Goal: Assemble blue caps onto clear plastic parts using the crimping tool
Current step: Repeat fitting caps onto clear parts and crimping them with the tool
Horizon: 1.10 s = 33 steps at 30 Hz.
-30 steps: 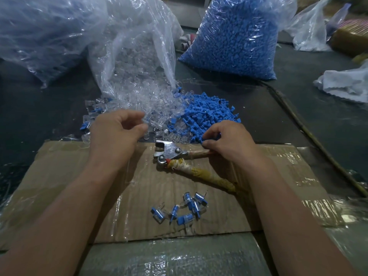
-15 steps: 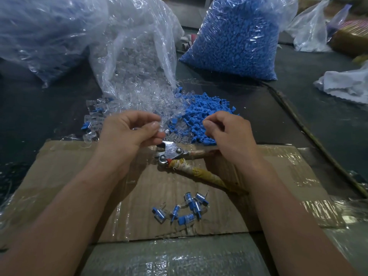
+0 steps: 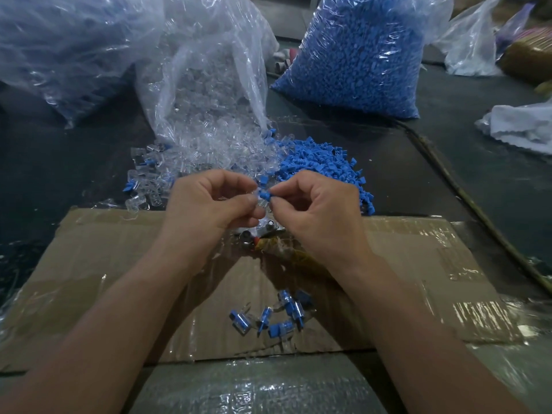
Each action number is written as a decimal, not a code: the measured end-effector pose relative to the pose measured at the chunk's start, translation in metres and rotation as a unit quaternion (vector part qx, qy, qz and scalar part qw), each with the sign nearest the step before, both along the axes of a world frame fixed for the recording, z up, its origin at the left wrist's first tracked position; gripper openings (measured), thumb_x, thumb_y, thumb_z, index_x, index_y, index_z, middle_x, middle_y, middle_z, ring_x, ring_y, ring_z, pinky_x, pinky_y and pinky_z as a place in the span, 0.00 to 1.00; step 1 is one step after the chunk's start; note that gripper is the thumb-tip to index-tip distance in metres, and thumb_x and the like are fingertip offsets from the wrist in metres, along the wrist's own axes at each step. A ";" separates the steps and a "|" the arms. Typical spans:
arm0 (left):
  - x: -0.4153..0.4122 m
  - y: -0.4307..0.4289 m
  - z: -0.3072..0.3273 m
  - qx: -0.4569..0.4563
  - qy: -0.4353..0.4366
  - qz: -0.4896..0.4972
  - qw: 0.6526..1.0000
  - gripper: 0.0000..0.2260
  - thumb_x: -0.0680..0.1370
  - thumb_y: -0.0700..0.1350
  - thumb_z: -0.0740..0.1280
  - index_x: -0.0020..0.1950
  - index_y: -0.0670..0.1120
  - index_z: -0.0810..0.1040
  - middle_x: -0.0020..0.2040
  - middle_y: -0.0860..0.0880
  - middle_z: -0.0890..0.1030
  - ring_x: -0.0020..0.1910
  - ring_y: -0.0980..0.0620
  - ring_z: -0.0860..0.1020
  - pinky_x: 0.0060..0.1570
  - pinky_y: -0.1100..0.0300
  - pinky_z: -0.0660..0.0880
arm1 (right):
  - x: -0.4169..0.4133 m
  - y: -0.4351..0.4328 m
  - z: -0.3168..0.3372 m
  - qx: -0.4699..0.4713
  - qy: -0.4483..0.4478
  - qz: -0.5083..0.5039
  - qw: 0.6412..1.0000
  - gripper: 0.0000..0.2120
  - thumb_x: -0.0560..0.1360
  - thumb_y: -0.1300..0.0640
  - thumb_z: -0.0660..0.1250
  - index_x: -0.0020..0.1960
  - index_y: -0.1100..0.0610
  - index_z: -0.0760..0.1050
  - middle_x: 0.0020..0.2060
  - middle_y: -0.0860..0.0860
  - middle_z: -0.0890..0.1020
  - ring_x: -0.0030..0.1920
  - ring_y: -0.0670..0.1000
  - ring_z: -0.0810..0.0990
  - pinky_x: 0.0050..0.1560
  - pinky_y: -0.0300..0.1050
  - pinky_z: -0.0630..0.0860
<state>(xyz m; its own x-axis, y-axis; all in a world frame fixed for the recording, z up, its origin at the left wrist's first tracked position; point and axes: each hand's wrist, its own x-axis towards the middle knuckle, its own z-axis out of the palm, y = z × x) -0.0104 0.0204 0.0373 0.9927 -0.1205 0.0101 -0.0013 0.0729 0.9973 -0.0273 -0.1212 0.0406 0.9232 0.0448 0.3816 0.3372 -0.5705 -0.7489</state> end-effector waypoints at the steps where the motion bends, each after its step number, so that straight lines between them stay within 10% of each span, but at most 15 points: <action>1: 0.000 -0.001 0.000 0.001 -0.003 -0.002 1.000 0.06 0.70 0.30 0.67 0.41 0.41 0.78 0.31 0.45 0.81 0.29 0.54 0.81 0.31 0.66 0.78 | 0.000 0.000 0.000 -0.006 -0.003 -0.004 1.000 0.03 0.70 0.64 0.70 0.44 0.60 0.80 0.33 0.45 0.80 0.36 0.43 0.80 0.39 0.36 0.78; 13: 0.001 0.001 0.000 -0.039 0.015 -0.035 0.999 0.08 0.62 0.38 0.67 0.40 0.40 0.78 0.30 0.45 0.81 0.28 0.52 0.80 0.29 0.65 0.77 | 0.005 -0.006 0.002 0.061 0.069 0.038 0.995 0.16 0.64 0.50 0.72 0.52 0.51 0.78 0.41 0.40 0.79 0.43 0.39 0.79 0.45 0.31 0.76; 20: 0.000 0.002 0.001 -0.048 0.019 -0.039 0.998 0.09 0.61 0.39 0.69 0.39 0.40 0.78 0.30 0.46 0.82 0.28 0.52 0.80 0.28 0.67 0.76 | 0.003 -0.003 0.001 0.171 0.051 0.094 0.979 0.11 0.63 0.55 0.70 0.46 0.51 0.80 0.37 0.41 0.82 0.41 0.42 0.82 0.44 0.34 0.77; 33: -0.001 0.004 0.006 -0.071 0.112 -0.057 0.990 0.07 0.59 0.36 0.68 0.35 0.40 0.77 0.26 0.47 0.79 0.22 0.55 0.76 0.21 0.69 0.71 | 0.005 -0.008 -0.004 0.076 -0.022 0.122 0.989 0.13 0.67 0.65 0.71 0.52 0.60 0.79 0.41 0.48 0.82 0.43 0.43 0.81 0.47 0.36 0.78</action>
<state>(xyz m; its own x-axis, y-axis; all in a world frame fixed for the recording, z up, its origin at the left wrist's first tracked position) -0.0110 0.0247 0.0431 0.9519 -0.2447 -0.1845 0.2356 0.1991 0.9512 -0.0227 -0.1290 0.0367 0.8745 0.2036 0.4403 0.4850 -0.3491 -0.8018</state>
